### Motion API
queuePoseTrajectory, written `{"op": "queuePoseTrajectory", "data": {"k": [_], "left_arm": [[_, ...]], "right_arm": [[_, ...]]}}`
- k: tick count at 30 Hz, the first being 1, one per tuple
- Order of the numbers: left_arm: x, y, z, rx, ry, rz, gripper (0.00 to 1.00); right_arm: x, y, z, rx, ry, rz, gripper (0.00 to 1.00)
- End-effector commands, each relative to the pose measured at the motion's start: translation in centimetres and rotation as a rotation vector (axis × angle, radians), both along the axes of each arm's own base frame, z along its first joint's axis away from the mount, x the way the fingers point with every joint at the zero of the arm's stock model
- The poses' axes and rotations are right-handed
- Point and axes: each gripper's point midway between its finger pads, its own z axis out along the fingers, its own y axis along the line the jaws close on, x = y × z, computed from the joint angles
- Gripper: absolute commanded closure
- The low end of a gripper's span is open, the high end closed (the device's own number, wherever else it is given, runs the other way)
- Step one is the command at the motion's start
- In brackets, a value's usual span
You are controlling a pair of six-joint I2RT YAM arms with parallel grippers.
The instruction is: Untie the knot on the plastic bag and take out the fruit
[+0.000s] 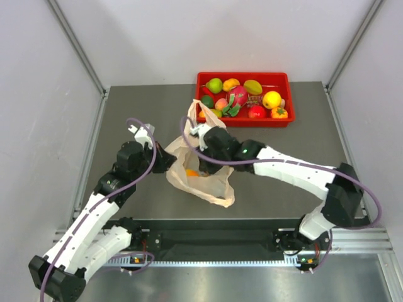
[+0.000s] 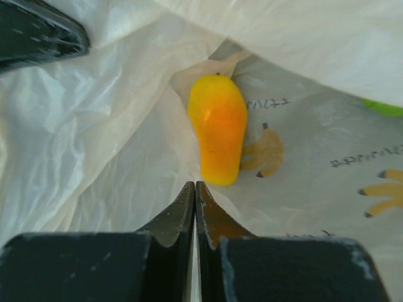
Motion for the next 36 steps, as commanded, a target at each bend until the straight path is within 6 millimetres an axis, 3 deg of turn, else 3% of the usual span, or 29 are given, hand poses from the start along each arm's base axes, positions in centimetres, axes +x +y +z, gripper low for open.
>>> {"op": "queuePoseTrajectory", "data": {"k": [1,6,8,13,16,19,21,22,26,28,31,34,36], "left_arm": [[-0.8,0.9,-0.5,-0.023,0.023,0.05,1.0],[-1.6,2.4,-2.1,-0.017,0.092,0.141,1.0],[-1.9,3.1,-2.6,-0.007,0.121,0.179,1.0],[-2.1,4.8,-2.3,0.007,0.107,0.273,1.0],[-2.4,5.1,-2.6,0.009,0.118,0.283,1.0],[-2.7,5.1,-3.2,0.011,0.134,0.282,1.0],[-2.9,5.0,-3.1,0.002,0.133,0.273,1.0],[-2.9,4.9,-3.3,0.002,0.134,0.268,1.0],[-3.1,4.7,-3.1,-0.005,0.126,0.25,1.0],[-3.2,4.7,-3.1,-0.003,0.125,0.245,1.0],[-3.3,4.7,-3.0,-0.002,0.126,0.241,1.0],[-3.4,4.9,-3.0,0.006,0.125,0.246,1.0],[-3.5,5.0,-2.9,0.004,0.123,0.246,1.0]], "right_arm": [[0.3,2.1,-2.4,-0.013,-0.061,-0.042,1.0],[-1.2,4.5,-6.0,-0.031,-0.003,0.013,1.0],[-3.3,5.9,-6.7,-0.026,0.04,0.086,1.0],[-10.2,7.5,-7.1,0.012,0.174,0.276,1.0],[-13.2,7.8,-6.4,0.089,0.269,0.368,1.0],[-14.6,8.0,-4.9,0.128,0.303,0.427,1.0],[-12.9,8.3,-3.4,0.126,0.229,0.375,1.0],[-12.3,8.1,-3.2,0.103,0.209,0.348,0.94],[-8.3,8.0,-1.2,0.059,0.068,0.2,0.46],[-5.7,7.9,-0.1,0.041,-0.009,0.096,0.33],[-3.4,7.3,0.7,0.011,-0.083,-0.004,0.23],[-1.2,6.4,1.3,0.007,-0.133,-0.093,0.21],[0.2,5.9,0.6,-0.021,-0.128,-0.126,0.21]]}}
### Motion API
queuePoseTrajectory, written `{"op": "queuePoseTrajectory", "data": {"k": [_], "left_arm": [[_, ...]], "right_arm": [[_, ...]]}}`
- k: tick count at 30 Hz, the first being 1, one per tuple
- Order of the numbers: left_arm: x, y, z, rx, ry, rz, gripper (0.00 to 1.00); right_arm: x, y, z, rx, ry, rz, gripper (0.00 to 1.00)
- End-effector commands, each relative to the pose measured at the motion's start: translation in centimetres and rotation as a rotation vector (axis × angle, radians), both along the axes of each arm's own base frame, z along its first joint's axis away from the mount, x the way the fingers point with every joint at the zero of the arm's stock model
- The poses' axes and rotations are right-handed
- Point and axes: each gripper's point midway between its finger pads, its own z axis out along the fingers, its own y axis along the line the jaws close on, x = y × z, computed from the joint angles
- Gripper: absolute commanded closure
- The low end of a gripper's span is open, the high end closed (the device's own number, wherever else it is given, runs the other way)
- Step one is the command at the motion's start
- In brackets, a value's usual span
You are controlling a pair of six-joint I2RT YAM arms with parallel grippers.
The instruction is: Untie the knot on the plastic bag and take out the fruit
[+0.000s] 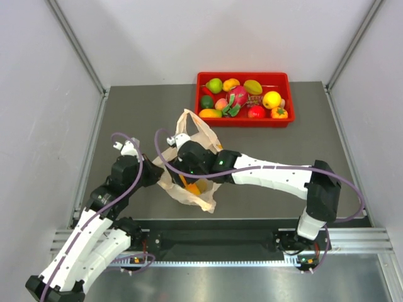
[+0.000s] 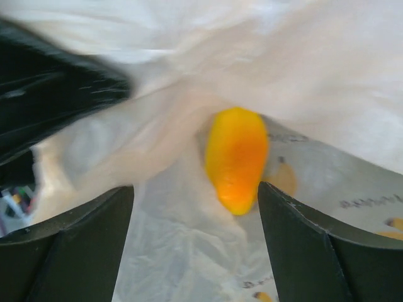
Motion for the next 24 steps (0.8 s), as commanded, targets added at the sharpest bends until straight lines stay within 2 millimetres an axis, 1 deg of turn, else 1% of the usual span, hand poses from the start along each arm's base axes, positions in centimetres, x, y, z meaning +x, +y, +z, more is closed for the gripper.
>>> {"op": "queuePoseTrajectory", "data": {"k": [1,3,5,8,9,10,12,13,15,16,18,19,21,24], "left_arm": [[-0.1,0.2,0.6,-0.006,-0.018,0.0,1.0],[-0.1,0.1,0.6,-0.007,-0.019,-0.001,1.0],[-0.1,0.1,0.8,-0.007,-0.022,-0.002,1.0],[-0.2,0.2,0.7,-0.005,-0.02,-0.001,1.0],[-0.2,0.2,0.6,-0.006,-0.019,0.0,1.0],[-0.2,0.2,0.6,-0.007,-0.019,-0.001,1.0],[-0.3,0.1,0.6,-0.009,-0.018,-0.005,1.0],[-0.3,0.1,0.6,-0.008,-0.018,-0.006,1.0],[-0.2,0.2,0.6,-0.007,-0.021,0.0,1.0],[-0.3,0.2,0.5,-0.005,-0.018,0.001,1.0],[-0.3,0.3,0.4,-0.005,-0.017,0.003,1.0],[-0.4,0.3,0.4,-0.009,-0.017,0.006,1.0],[-0.5,0.3,0.4,-0.019,-0.018,0.01,1.0],[-0.5,0.3,0.3,-0.028,-0.019,0.015,1.0]], "right_arm": [[4.2,-1.6,0.9,-0.034,-0.072,-0.147,0.21],[5.1,-2.0,0.1,-0.059,-0.063,-0.165,0.21],[5.4,-1.7,-0.3,-0.046,-0.069,-0.158,0.21],[5.8,-1.4,-1.9,-0.045,-0.046,-0.155,0.2],[6.1,-1.0,-2.1,-0.043,-0.036,-0.149,0.2],[6.2,-0.8,-3.3,-0.065,-0.024,-0.143,0.2],[5.9,0.0,-3.9,-0.06,-0.006,-0.116,0.18],[5.8,0.3,-4.7,-0.071,0.004,-0.107,0.15],[5.6,0.8,-5.3,-0.075,0.009,-0.097,0.13],[5.5,0.8,-6.1,-0.092,0.016,-0.097,0.09],[5.4,0.8,-7.1,-0.109,0.026,-0.105,0.04],[5.3,0.7,-7.9,-0.123,0.033,-0.113,0.03],[5.3,0.5,-9.0,-0.134,0.043,-0.132,0.03],[5.0,0.4,-9.9,-0.133,0.046,-0.143,0.03]]}}
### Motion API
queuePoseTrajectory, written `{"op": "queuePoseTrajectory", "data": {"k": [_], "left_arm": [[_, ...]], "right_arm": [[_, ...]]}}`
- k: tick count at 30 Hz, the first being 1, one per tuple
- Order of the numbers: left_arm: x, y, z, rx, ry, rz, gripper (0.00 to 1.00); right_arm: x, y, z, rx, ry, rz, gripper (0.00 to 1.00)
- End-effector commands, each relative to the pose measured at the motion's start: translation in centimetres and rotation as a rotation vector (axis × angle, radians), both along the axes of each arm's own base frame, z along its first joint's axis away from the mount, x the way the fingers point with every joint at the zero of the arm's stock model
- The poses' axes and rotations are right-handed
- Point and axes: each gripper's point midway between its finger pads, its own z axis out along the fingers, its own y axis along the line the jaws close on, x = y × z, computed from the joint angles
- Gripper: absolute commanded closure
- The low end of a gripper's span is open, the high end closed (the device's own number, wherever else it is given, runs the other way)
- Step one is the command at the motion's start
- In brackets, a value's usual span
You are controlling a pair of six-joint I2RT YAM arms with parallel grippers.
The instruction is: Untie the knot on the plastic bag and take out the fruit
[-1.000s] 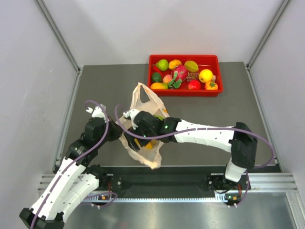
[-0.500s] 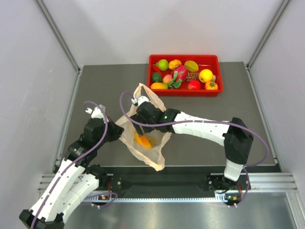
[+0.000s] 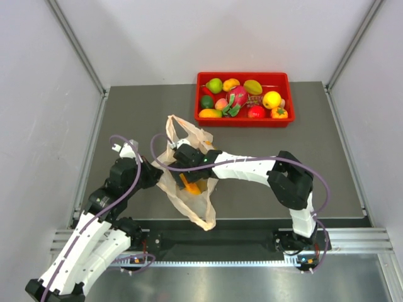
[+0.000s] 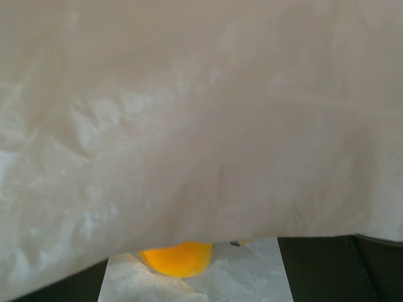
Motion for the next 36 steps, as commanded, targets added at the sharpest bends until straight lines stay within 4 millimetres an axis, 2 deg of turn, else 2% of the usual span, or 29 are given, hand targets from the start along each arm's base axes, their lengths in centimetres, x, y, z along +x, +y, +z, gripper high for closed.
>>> {"op": "queuePoseTrajectory", "data": {"k": [1,6,9,12,13,15,16,18,19,20,21,22,23,24,25,26,28,29,32,34,36], "left_arm": [[0.0,0.1,0.3,-0.023,-0.015,0.014,1.0],[0.1,0.1,0.3,-0.028,-0.02,0.019,1.0],[0.1,0.1,0.3,-0.028,-0.02,0.024,1.0],[0.1,0.2,0.3,-0.028,-0.024,0.027,1.0],[0.1,0.2,0.3,-0.028,-0.023,0.025,1.0],[0.1,0.2,0.3,-0.027,-0.024,0.028,1.0],[0.1,0.2,0.3,-0.026,-0.023,0.028,1.0],[0.1,0.3,0.2,-0.024,-0.024,0.03,1.0],[0.2,0.3,0.2,-0.023,-0.024,0.031,1.0],[0.2,0.3,0.3,-0.023,-0.027,0.03,1.0],[0.2,0.3,0.3,-0.023,-0.026,0.029,1.0],[0.2,0.2,0.3,-0.022,-0.026,0.027,1.0],[0.3,0.2,0.3,-0.022,-0.028,0.026,1.0],[0.3,0.2,0.3,-0.021,-0.026,0.023,1.0],[0.3,0.1,0.2,-0.021,-0.025,0.023,1.0],[0.4,0.1,0.3,-0.023,-0.027,0.02,1.0],[0.6,-0.1,0.3,-0.027,-0.028,0.016,1.0],[0.7,-0.1,0.6,-0.027,-0.037,0.016,1.0],[1.3,-0.3,1.2,-0.024,-0.049,0.015,1.0],[1.7,-0.6,1.5,-0.023,-0.054,0.01,1.0],[2.2,-0.9,1.9,-0.024,-0.062,0.0,1.0]], "right_arm": [[0.3,1.7,0.2,0.065,-0.029,-0.021,0.03],[-0.6,1.7,-2.1,0.023,-0.006,-0.022,0.06],[-0.7,1.2,-3.4,0.003,0.004,-0.045,0.12],[-0.7,0.6,-3.4,0.003,-0.012,-0.061,0.25],[-0.6,0.6,-2.8,0.016,-0.023,-0.064,0.38],[-0.2,0.1,-2.3,0.015,-0.047,-0.078,0.53],[0.0,0.1,-1.2,0.033,-0.063,-0.084,0.7],[0.3,-0.4,0.0,0.033,-0.089,-0.087,0.83],[0.3,-0.4,1.8,0.061,-0.109,-0.082,0.94],[0.3,-0.5,2.5,0.07,-0.115,-0.077,0.99],[0.1,-0.8,3.3,0.076,-0.121,-0.063,1.0],[0.0,-1.0,5.6,0.118,-0.14,-0.056,1.0],[-0.5,-1.2,6.2,0.136,-0.126,-0.034,1.0],[-0.8,-1.5,8.1,0.172,-0.133,-0.015,1.0],[-1.3,-1.5,8.9,0.199,-0.125,0.008,1.0],[-2.6,-1.3,8.9,0.24,-0.056,0.084,1.0],[-4.2,-1.3,10.4,0.303,0.012,0.164,1.0],[-6.1,-1.1,10.8,0.345,0.088,0.267,1.0],[-8.9,-1.5,12.5,0.384,0.165,0.396,1.0],[-10.3,-1.9,14.7,0.435,0.174,0.461,1.0],[-11.9,-2.2,18.3,0.535,0.186,0.547,1.0]]}}
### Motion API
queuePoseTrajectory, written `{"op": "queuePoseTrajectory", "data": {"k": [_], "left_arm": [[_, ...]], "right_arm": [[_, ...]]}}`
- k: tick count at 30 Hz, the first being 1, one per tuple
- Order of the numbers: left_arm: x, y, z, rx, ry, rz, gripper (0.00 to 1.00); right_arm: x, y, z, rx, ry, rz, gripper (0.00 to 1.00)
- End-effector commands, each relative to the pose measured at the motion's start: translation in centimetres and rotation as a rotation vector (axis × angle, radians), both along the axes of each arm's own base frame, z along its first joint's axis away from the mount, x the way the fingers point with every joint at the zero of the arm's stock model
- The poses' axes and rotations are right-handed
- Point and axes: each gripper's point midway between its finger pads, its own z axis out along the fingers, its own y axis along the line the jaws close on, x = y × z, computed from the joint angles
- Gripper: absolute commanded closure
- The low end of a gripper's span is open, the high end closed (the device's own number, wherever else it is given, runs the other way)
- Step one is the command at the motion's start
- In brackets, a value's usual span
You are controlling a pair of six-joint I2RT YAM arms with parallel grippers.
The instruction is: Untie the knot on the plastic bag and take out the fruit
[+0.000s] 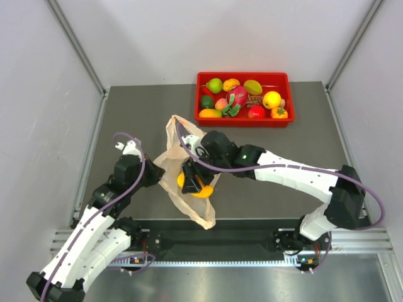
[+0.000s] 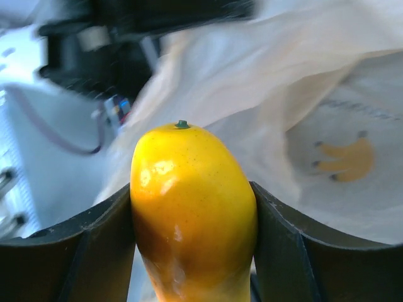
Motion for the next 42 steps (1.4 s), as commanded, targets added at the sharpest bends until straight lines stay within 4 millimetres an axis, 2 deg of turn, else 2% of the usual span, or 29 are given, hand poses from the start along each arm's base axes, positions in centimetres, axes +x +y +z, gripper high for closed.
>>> {"op": "queuePoseTrajectory", "data": {"k": [1,3,6,7,9,10,11,12,13,15,16,18,19,20,21,22,23,24,25,26,27,28,29,31,35,36,40,41,42], "left_arm": [[1.8,-0.8,3.2,-0.031,-0.102,-0.014,1.0],[2.1,-1.1,3.3,-0.032,-0.104,-0.022,1.0],[2.3,-1.3,3.3,-0.034,-0.104,-0.027,1.0],[2.4,-1.3,3.2,-0.034,-0.102,-0.028,1.0],[2.4,-1.4,3.2,-0.037,-0.104,-0.032,1.0],[2.4,-1.5,3.3,-0.042,-0.105,-0.032,1.0],[2.4,-1.6,3.3,-0.046,-0.105,-0.035,1.0],[2.4,-1.7,3.4,-0.052,-0.108,-0.043,1.0],[2.4,-1.9,3.4,-0.056,-0.107,-0.048,1.0],[2.5,-2.1,3.7,-0.063,-0.114,-0.054,1.0],[2.3,-2.6,4.0,-0.079,-0.112,-0.083,1.0],[2.3,-2.8,4.2,-0.081,-0.117,-0.099,1.0],[2.3,-3.0,4.3,-0.085,-0.118,-0.111,1.0],[2.3,-3.2,4.5,-0.086,-0.123,-0.12,1.0],[2.3,-3.3,4.6,-0.087,-0.126,-0.127,1.0],[2.3,-3.4,4.9,-0.089,-0.132,-0.132,1.0],[2.2,-3.6,5.0,-0.095,-0.136,-0.146,1.0],[2.2,-3.6,5.1,-0.095,-0.139,-0.152,1.0],[2.1,-3.8,5.5,-0.099,-0.153,-0.166,1.0],[1.9,-4.3,5.8,-0.112,-0.158,-0.196,1.0],[1.7,-4.5,6.1,-0.121,-0.17,-0.214,1.0],[1.7,-4.8,6.5,-0.128,-0.184,-0.231,1.0],[1.5,-5.1,6.6,-0.137,-0.186,-0.256,1.0],[1.5,-5.3,7.1,-0.135,-0.197,-0.273,1.0],[1.6,-5.5,7.7,-0.123,-0.211,-0.296,1.0],[1.6,-5.5,7.8,-0.12,-0.211,-0.297,1.0],[1.9,-5.9,8.4,-0.116,-0.228,-0.322,1.0],[1.9,-6.1,8.6,-0.122,-0.229,-0.329,1.0],[2.0,-6.6,9.1,-0.135,-0.237,-0.348,1.0]], "right_arm": [[-4.3,-0.7,7.2,0.21,0.043,0.241,1.0],[-4.1,-1.5,10.7,0.292,0.006,0.241,1.0],[-0.8,-3.4,15.4,0.41,-0.076,0.151,1.0],[2.1,-4.7,16.5,0.43,-0.119,0.059,1.0],[5.9,-6.5,17.1,0.419,-0.172,-0.087,1.0],[9.9,-8.5,18.1,0.391,-0.243,-0.257,1.0],[12.1,-9.5,16.6,0.314,-0.244,-0.335,1.0],[14.1,-10.5,16.5,0.28,-0.279,-0.408,1.0],[17.6,-13.0,16.9,0.231,-0.342,-0.562,1.0],[21.4,-14.7,15.4,0.166,-0.355,-0.674,1.0],[23.9,-17.1,15.9,0.153,-0.38,-0.783,1.0],[27.4,-18.4,13.9,0.098,-0.371,-0.86,1.0],[29.7,-20.9,14.7,0.077,-0.409,-0.965,1.0],[31.9,-21.2,12.4,0.039,-0.377,-0.998,1.0],[33.3,-21.9,11.9,0.025,-0.373,-1.026,1.0],[35.0,-23.3,13.0,0.024,-0.394,-1.082,1.0],[37.1,-23.4,9.8,-0.026,-0.343,-1.097,1.0],[38.3,-23.7,9.1,-0.04,-0.33,-1.107,1.0],[39.9,-24.3,10.9,-0.019,-0.366,-1.137,1.0],[41.3,-24.5,7.1,-0.098,-0.313,-1.144,0.99],[42.2,-24.9,6.4,-0.116,-0.304,-1.161,0.98],[43.3,-25.5,7.5,-0.101,-0.324,-1.192,0.96],[44.2,-25.7,4.8,-0.144,-0.289,-1.197,0.94],[45.3,-26.7,4.2,-0.144,-0.286,-1.241,0.85],[47.0,-28.0,2.4,-0.126,-0.266,-1.263,0.42],[47.2,-28.1,2.6,-0.121,-0.27,-1.262,0.01],[46.9,-28.2,5.0,-0.08,-0.306,-1.225,0.0],[46.3,-28.2,7.0,-0.054,-0.326,-1.214,0.0],[45.6,-27.8,7.1,-0.044,-0.312,-1.186,0.0]]}}
